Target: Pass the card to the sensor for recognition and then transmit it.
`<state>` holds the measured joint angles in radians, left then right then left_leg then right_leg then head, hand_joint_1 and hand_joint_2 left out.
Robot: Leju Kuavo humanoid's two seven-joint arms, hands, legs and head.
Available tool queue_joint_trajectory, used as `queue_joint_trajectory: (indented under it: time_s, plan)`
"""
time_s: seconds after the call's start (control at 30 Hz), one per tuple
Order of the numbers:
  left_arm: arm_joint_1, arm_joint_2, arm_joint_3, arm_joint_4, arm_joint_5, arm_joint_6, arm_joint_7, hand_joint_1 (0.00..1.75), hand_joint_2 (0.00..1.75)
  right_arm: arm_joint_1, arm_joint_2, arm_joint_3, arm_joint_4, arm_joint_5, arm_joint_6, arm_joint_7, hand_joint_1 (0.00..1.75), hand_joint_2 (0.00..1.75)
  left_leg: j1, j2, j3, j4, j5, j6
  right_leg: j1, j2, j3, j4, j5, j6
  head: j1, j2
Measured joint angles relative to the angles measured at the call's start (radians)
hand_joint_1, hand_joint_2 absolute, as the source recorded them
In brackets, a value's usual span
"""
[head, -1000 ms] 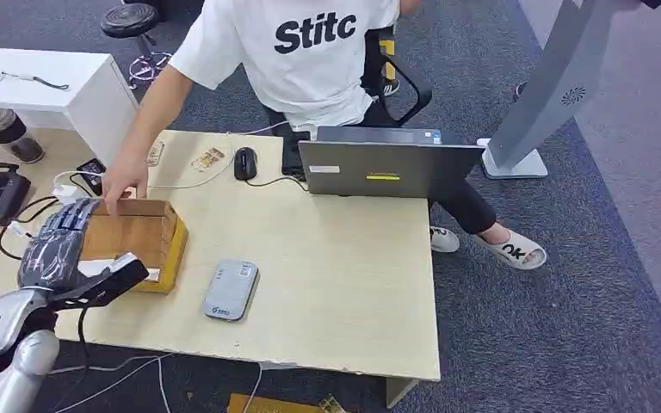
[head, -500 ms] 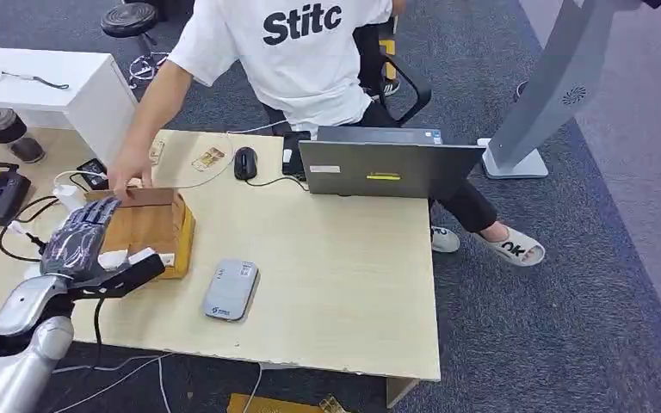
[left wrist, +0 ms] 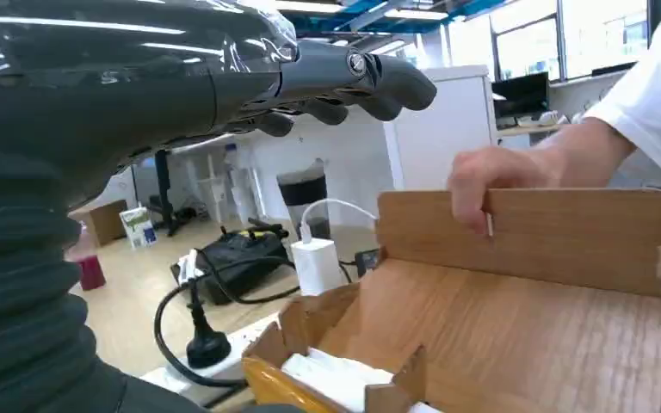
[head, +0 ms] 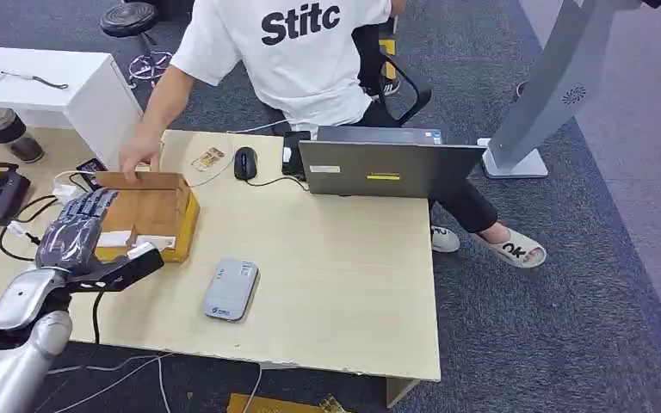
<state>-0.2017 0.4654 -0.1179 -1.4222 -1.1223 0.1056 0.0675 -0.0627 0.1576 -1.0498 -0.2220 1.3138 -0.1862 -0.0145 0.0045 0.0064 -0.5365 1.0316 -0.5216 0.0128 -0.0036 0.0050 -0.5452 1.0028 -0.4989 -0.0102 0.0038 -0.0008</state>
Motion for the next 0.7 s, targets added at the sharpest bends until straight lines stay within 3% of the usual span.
queue_joint_trajectory:
  time_s: [0.33, 0.7]
  plan:
    - [-0.027, 0.014, 0.003, 0.025, 0.014, 0.03, 0.008, 0.0, 1.75, 0.0, 0.0, 0.0, 0.0, 0.0, -0.013, 0.001, 0.0, 1.75, 0.0, 0.0, 0.0, 0.0, 0.0, 0.0, 0.0, 0.0, 0.0, 0.0, 0.0, 0.0, 0.0, 0.0]
    - [-0.02, 0.047, 0.014, 0.011, -0.008, -0.02, 0.057, 0.0, 1.75, 0.001, 0.001, -0.007, 0.0, -0.003, -0.014, 0.008, 0.0, 1.75, 0.0, 0.0, 0.0, 0.0, 0.0, 0.0, 0.0, 0.0, 0.0, 0.0, 0.0, 0.0, 0.0, 0.0]
